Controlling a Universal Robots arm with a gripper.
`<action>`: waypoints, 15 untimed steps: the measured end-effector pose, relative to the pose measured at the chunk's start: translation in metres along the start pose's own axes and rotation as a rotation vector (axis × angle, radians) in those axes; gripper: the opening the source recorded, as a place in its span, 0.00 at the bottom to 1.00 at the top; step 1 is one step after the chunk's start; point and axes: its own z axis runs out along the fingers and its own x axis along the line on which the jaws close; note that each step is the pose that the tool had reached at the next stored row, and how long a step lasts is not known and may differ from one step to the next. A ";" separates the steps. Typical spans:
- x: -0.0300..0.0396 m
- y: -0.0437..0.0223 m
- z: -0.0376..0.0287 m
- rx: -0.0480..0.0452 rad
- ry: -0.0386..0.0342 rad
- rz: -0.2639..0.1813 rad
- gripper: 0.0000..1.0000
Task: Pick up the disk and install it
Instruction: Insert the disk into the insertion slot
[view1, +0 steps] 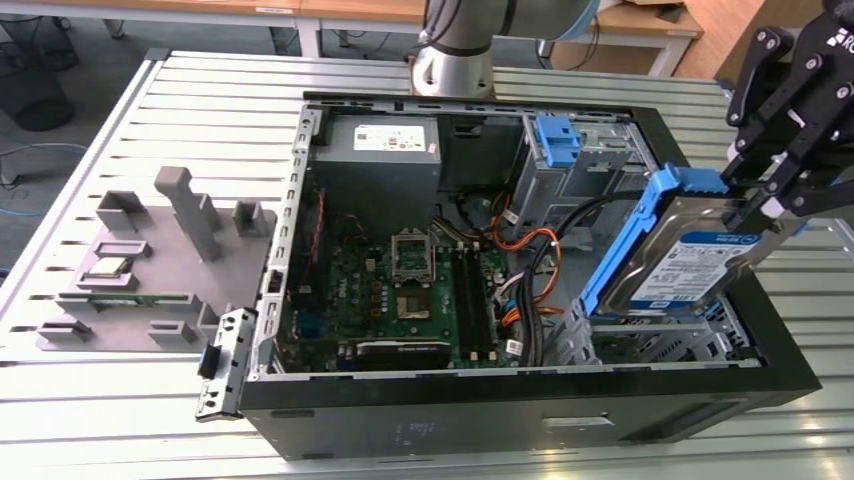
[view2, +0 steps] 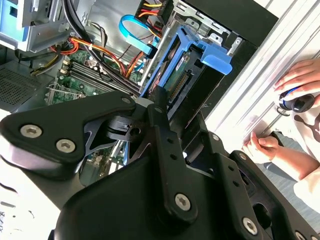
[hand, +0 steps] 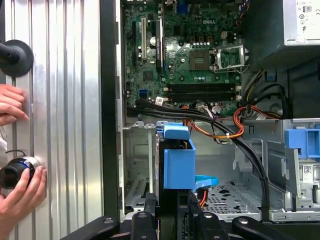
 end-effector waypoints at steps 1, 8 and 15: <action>0.0000 0.0000 0.0004 0.0000 -0.0002 0.000 0.35; 0.0000 0.0000 0.0017 0.0000 0.0001 0.000 0.35; 0.0000 -0.0001 0.0046 0.0000 0.0001 0.000 0.35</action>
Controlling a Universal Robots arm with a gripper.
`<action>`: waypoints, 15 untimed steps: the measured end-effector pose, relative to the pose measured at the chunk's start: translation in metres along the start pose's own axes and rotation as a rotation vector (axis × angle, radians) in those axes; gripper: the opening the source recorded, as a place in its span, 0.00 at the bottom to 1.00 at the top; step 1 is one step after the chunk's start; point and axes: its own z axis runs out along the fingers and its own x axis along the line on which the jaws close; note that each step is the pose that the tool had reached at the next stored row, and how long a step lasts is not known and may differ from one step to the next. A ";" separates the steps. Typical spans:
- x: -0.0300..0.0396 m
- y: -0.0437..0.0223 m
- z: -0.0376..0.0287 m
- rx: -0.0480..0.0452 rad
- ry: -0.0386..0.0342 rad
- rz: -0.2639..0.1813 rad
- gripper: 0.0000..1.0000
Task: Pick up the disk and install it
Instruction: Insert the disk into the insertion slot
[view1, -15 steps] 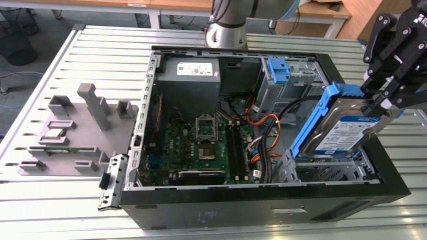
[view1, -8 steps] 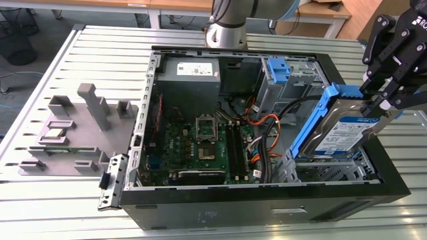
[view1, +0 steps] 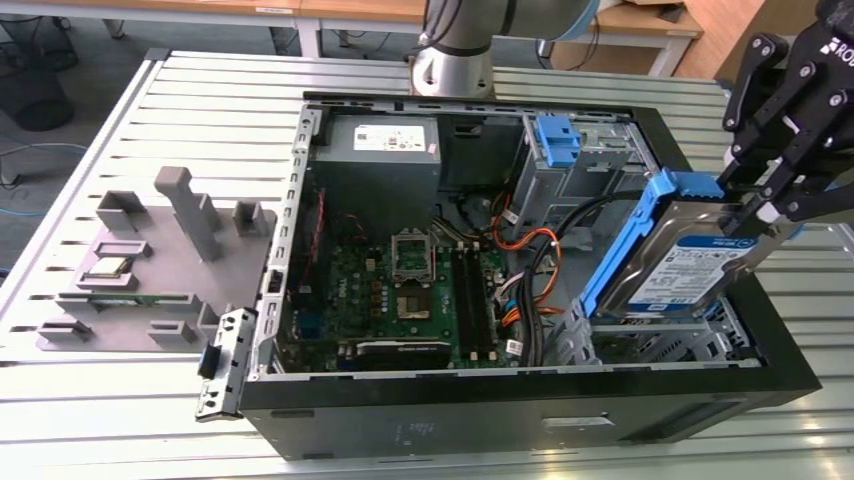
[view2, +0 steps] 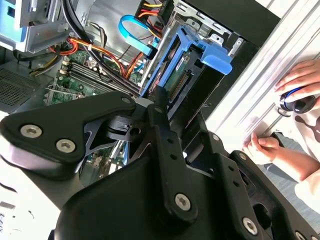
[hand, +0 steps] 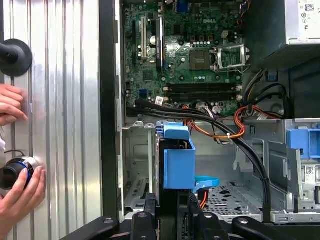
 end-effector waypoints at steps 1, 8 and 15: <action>0.0000 0.0000 0.0010 0.0000 -0.0001 0.000 0.35; 0.0000 -0.0001 0.0069 0.0000 0.0000 0.000 0.35; -0.0002 -0.0002 0.0165 0.0000 -0.0002 0.000 0.35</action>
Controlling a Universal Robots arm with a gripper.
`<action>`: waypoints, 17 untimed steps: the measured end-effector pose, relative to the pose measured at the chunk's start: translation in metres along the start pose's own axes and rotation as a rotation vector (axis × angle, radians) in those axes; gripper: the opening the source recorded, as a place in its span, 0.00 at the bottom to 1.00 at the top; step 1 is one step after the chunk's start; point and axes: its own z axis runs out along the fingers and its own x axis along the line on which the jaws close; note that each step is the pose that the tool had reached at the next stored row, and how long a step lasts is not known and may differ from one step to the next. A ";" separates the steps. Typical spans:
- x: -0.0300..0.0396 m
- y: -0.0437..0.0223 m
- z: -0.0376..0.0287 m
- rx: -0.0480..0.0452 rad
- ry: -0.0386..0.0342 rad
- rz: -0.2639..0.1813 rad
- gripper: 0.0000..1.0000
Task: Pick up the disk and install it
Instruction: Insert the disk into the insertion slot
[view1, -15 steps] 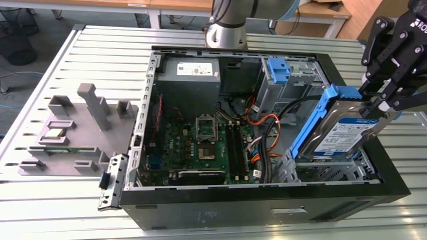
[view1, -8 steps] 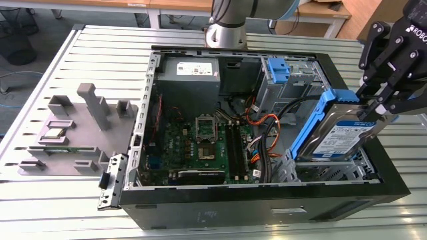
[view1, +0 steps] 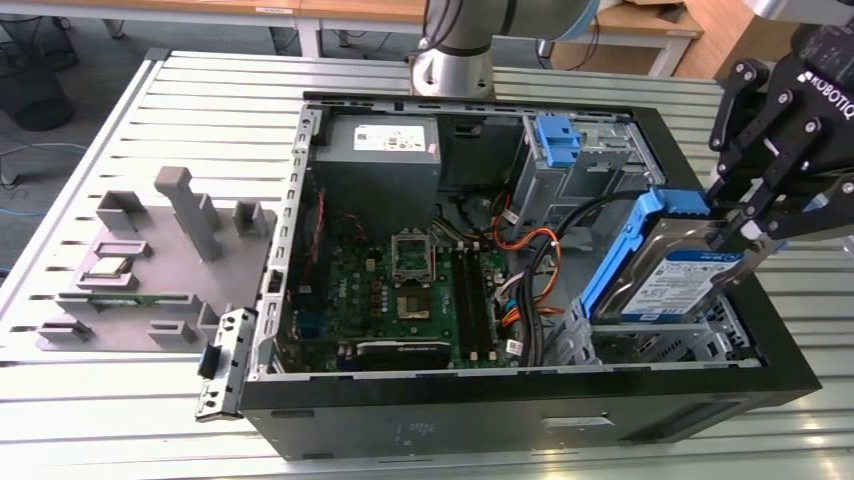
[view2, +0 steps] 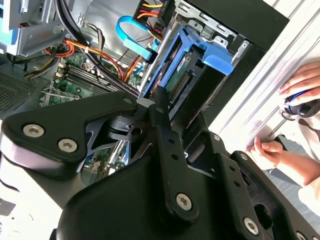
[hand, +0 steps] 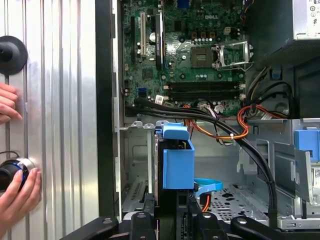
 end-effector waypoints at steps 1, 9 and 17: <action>0.0000 0.0000 0.0016 0.0000 0.0001 0.000 0.35; -0.0002 -0.0002 0.0161 0.0000 0.0001 0.000 0.35; -0.0004 -0.0004 0.0305 0.0000 0.0003 0.000 0.35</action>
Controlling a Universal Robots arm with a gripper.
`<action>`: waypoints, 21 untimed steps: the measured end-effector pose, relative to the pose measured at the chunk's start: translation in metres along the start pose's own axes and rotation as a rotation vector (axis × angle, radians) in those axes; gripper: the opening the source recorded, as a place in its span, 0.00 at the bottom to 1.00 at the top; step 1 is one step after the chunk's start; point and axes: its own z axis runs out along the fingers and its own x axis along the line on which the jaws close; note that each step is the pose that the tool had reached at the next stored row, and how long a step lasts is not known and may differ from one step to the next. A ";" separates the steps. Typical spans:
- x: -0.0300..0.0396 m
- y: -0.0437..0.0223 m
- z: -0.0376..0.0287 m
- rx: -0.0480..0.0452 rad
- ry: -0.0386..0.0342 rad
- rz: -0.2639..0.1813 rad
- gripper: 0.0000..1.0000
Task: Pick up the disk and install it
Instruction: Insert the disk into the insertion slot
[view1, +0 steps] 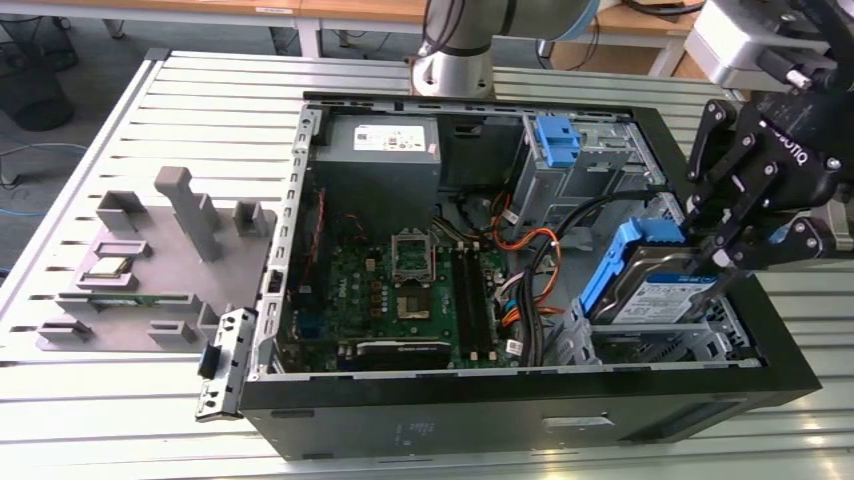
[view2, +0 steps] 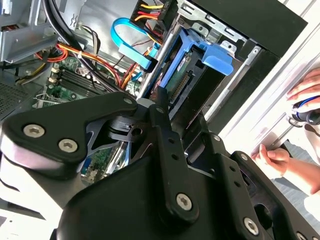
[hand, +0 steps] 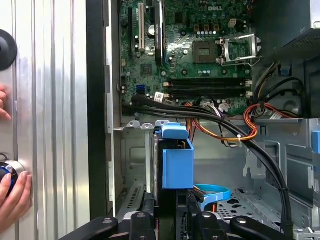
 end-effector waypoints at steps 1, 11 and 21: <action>0.0000 0.0000 0.0019 0.0001 0.0002 0.000 0.35; -0.0002 -0.0003 0.0201 0.0000 0.0000 0.000 0.35; -0.0004 -0.0005 0.0383 0.0000 0.0000 0.000 0.35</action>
